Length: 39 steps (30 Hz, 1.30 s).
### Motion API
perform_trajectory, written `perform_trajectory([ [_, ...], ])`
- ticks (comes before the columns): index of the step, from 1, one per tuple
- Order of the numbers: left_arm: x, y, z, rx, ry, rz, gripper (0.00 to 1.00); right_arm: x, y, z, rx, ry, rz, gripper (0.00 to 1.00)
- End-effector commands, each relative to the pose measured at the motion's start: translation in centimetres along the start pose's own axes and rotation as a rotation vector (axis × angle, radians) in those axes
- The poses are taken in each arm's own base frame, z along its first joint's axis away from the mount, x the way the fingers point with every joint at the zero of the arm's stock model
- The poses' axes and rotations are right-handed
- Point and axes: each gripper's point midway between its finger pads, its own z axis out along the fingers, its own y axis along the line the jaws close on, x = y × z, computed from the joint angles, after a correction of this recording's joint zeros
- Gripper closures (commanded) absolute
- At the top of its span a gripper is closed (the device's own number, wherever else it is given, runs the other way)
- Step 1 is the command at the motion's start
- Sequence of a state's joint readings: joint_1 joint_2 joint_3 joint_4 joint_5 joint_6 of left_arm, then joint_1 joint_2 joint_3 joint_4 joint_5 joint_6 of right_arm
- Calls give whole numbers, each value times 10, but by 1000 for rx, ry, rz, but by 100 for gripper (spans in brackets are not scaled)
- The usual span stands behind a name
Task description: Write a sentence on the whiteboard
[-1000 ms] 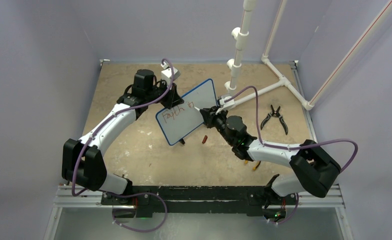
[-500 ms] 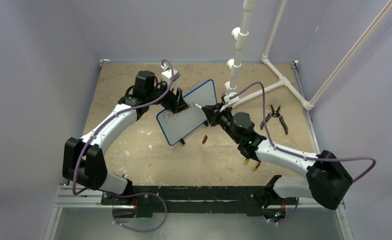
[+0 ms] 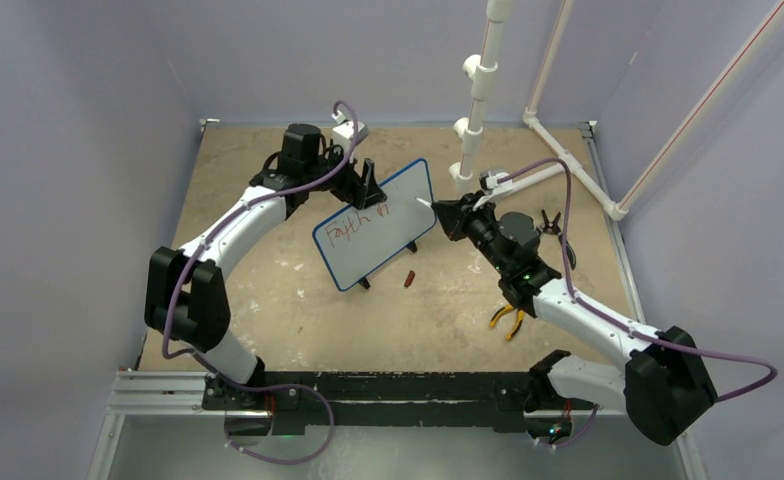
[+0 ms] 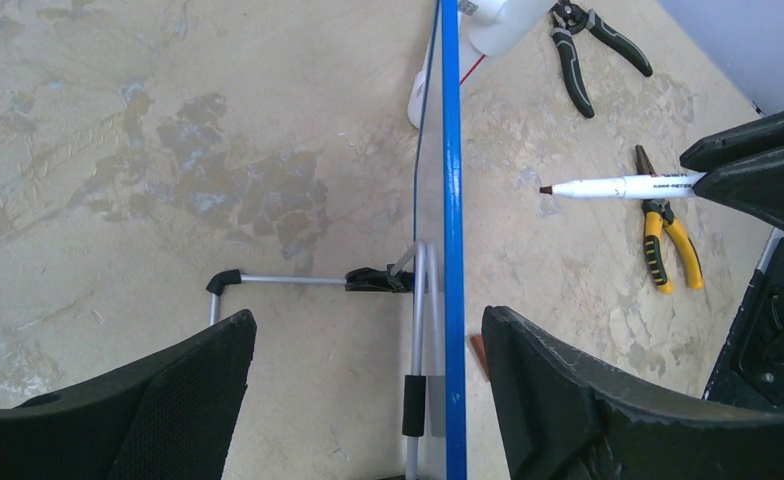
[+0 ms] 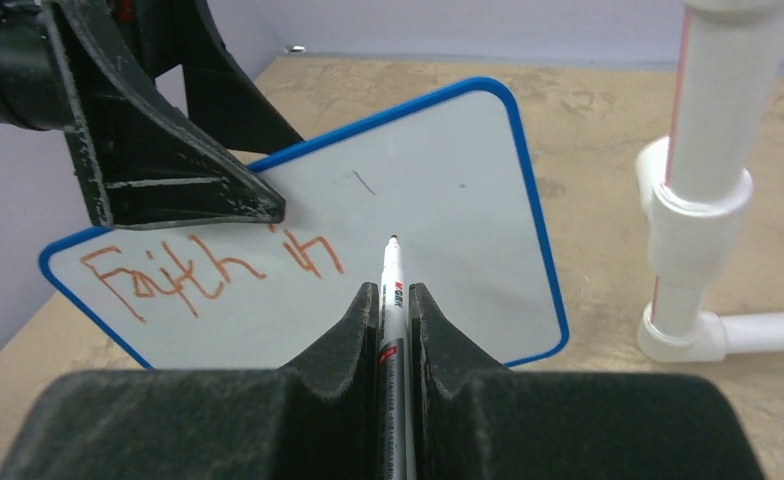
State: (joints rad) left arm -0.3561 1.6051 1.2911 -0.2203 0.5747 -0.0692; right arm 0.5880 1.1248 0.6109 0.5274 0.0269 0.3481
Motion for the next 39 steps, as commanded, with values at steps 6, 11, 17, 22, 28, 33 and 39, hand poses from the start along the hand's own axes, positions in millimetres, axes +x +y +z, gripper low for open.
perform_trajectory([
  [6, -8, -7, 16, 53, -11, 3, 18, 1, 11, -3, -120, -63, 54, 100],
  [11, -1, -7, 25, 65, 0, -11, 28, 1, 15, 1, -144, -57, 11, 100],
  [17, 5, -15, 35, 105, 10, -14, 47, -5, 14, 7, -143, -80, -26, 100],
  [22, 8, -18, 40, 127, 13, -9, 63, -18, 12, 15, -123, -129, -46, 100],
  [28, 17, -17, 42, 132, 38, 7, 80, -25, 12, 25, -122, -159, -55, 100],
  [33, 21, -17, 42, 140, 48, 16, 94, -28, 12, 32, -120, -170, -61, 100],
  [39, 22, -20, 41, 147, 49, 25, 100, -26, 15, 39, -139, -164, -62, 100],
])
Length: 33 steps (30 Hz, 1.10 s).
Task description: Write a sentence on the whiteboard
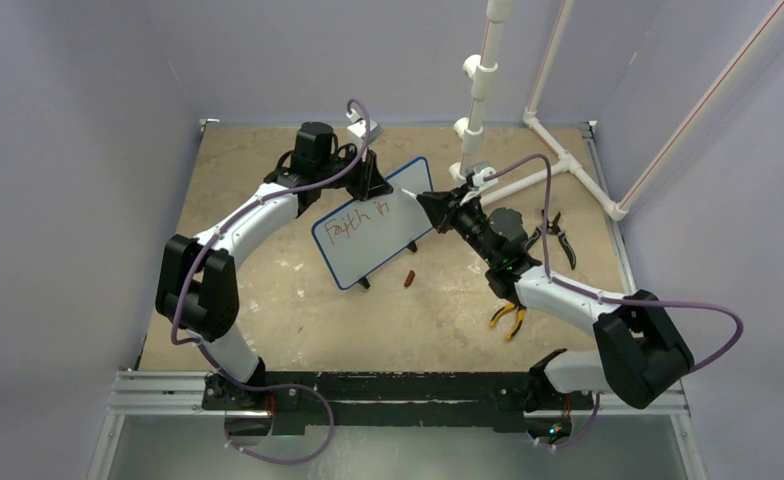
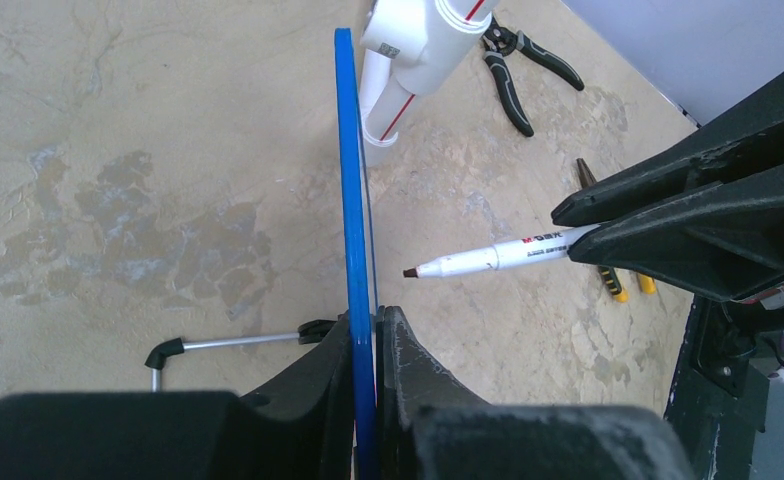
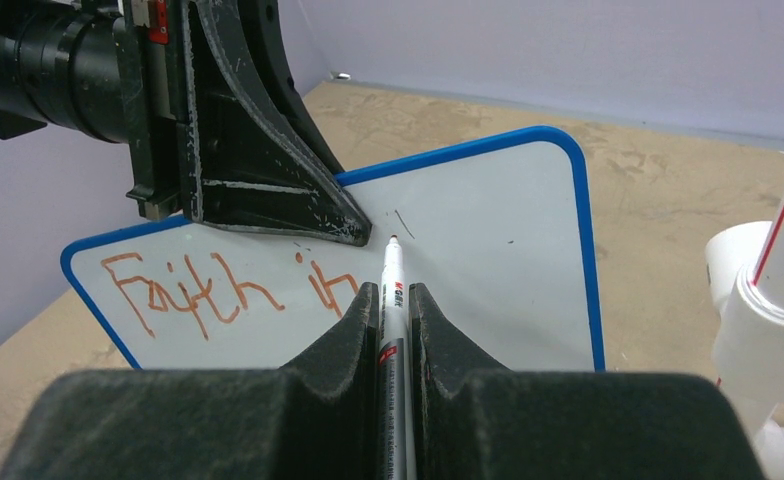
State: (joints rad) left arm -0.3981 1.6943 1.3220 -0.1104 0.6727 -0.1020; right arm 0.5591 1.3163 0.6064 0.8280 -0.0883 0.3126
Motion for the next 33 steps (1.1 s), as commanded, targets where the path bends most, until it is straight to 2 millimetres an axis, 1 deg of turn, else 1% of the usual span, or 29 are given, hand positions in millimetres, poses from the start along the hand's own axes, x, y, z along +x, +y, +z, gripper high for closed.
perform_trajectory([
  [1, 27, 2, 10, 12, 74, 7, 100, -31, 7, 12, -27, -93, -27, 100],
  [5, 28, 1, 10, 14, 79, 10, 100, -27, 6, 17, -27, -86, -26, 100],
  [9, 28, 0, 10, 14, 79, 12, 100, -19, 0, 19, -1, -68, -22, 100],
  [15, 27, -1, 10, 16, 78, 15, 100, 2, -9, 16, 29, -15, -13, 100],
  [20, 27, -1, 10, 14, 78, 15, 100, 21, -13, 10, 42, 33, 2, 100],
  [23, 28, -1, 10, 13, 79, 15, 100, 30, -15, 6, 50, 49, 14, 100],
  [30, 27, -1, 11, 13, 78, 16, 100, 41, -19, -1, 64, 76, 28, 100],
  [33, 28, -1, 11, 12, 80, 15, 100, 38, -19, -1, 64, 68, 27, 100],
])
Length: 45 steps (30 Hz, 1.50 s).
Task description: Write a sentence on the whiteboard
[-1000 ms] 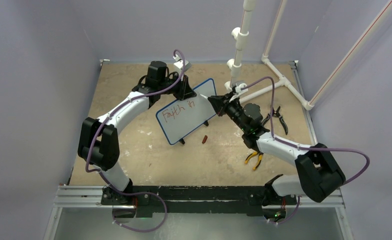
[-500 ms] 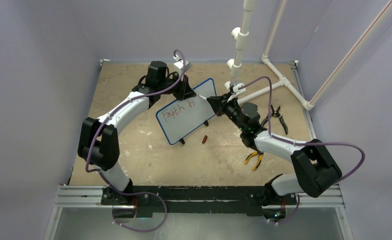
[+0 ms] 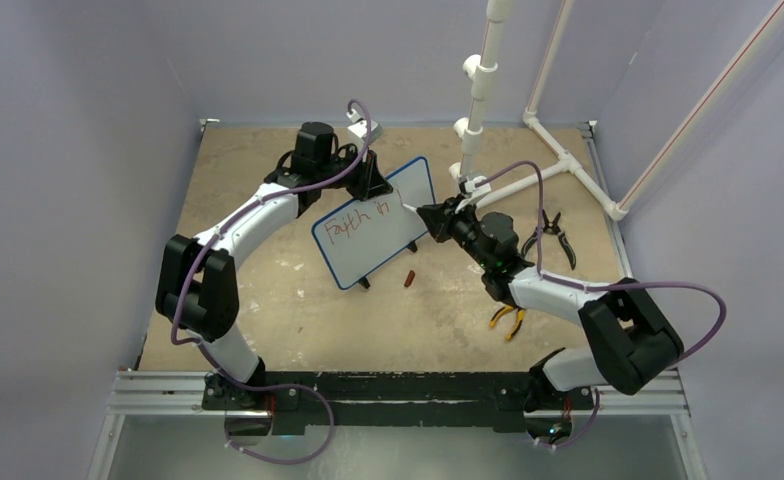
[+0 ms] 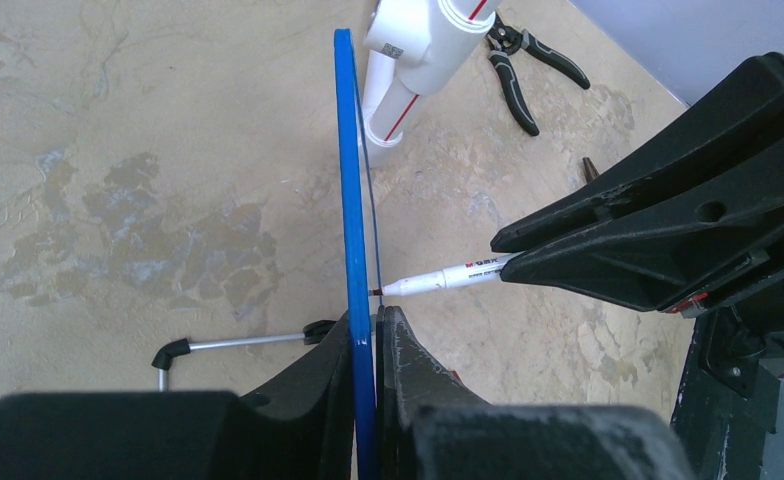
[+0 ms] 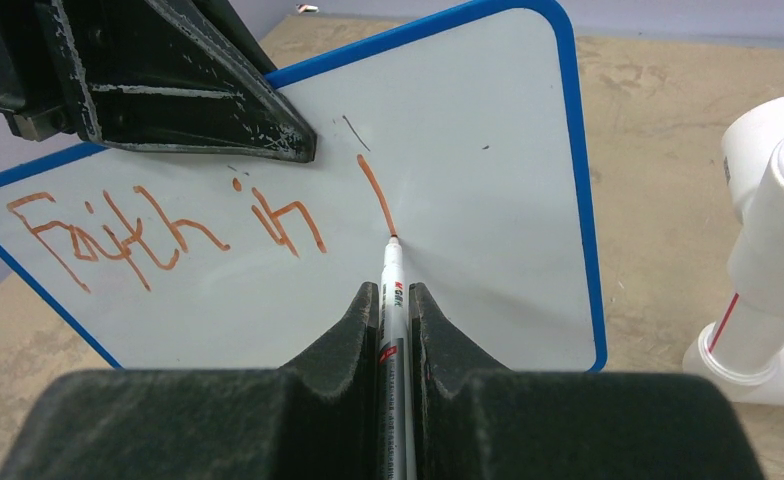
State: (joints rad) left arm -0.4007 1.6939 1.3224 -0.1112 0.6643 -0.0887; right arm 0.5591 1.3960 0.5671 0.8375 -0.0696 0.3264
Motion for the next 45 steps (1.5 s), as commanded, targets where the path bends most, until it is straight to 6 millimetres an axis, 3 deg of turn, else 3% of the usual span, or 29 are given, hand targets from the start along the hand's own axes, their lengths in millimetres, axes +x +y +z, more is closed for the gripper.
perform_trajectory([
  [1, 28, -2, 11, 19, 80, 0, 100, -11, 1, 1, 6, -38, 5, 100],
  [8, 28, -2, 11, 18, 80, 2, 100, -43, 10, -3, -10, -114, -4, 100],
  [14, 28, -2, 11, 19, 80, 2, 100, -56, 12, 1, -8, -146, -17, 100],
  [26, 30, -2, 12, 23, 85, -2, 100, -44, 4, 14, 9, -134, -22, 100],
  [39, 29, -2, 12, 23, 83, 0, 100, -9, -9, 1, 52, -54, 0, 100],
  [45, 30, -2, 12, 25, 84, 0, 100, -3, -11, 1, 55, -42, 5, 100],
])
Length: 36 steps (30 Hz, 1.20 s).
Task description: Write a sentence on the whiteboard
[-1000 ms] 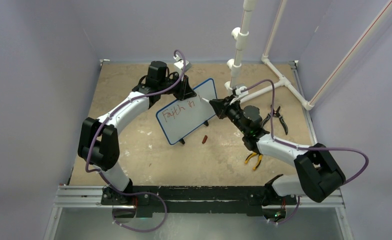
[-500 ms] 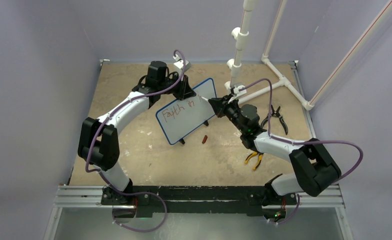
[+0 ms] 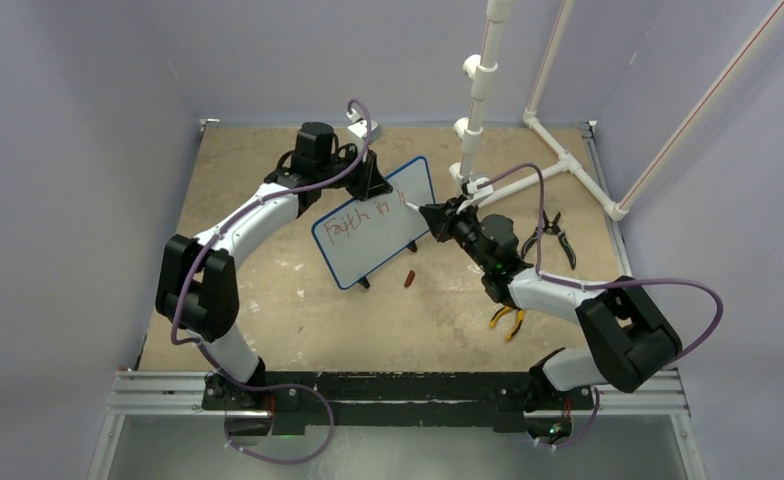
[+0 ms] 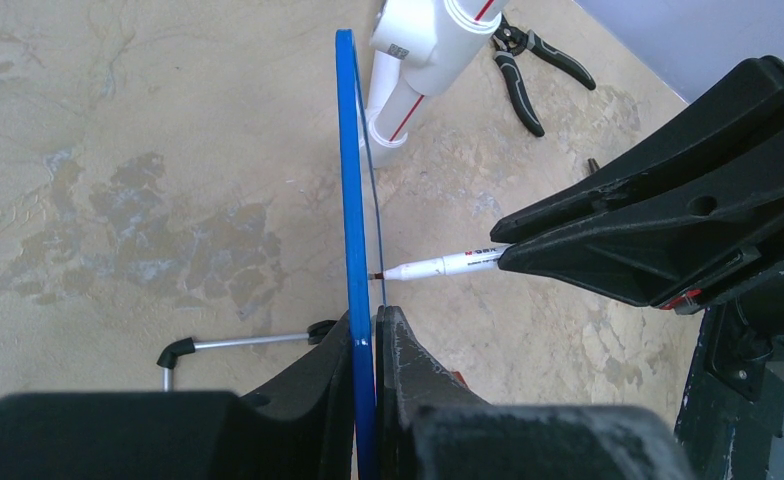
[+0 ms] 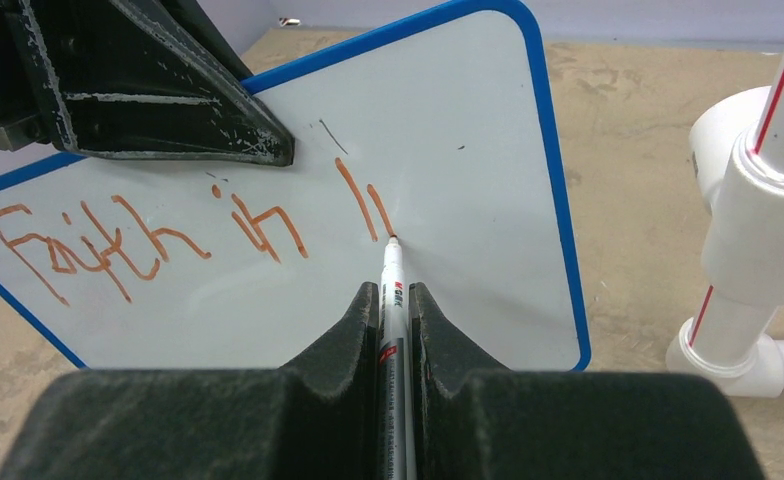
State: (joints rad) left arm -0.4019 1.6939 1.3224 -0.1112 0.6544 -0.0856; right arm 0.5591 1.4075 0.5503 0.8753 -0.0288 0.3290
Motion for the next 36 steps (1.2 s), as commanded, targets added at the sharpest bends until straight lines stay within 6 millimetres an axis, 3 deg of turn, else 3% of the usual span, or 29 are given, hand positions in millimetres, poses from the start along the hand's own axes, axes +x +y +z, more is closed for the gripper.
perform_trajectory([
  [1, 30, -3, 12, 32, 84, -4, 100, -4, -3, 2, 19, -22, 1, 100],
  [16, 31, -3, 13, 33, 85, -6, 100, -61, 19, -2, -37, -134, -23, 100],
  [26, 32, -3, 14, 36, 87, -9, 100, -64, 23, 10, -59, -139, -39, 100],
  [36, 34, -4, 15, 44, 92, -14, 100, -53, 21, 21, -64, -118, -38, 100],
])
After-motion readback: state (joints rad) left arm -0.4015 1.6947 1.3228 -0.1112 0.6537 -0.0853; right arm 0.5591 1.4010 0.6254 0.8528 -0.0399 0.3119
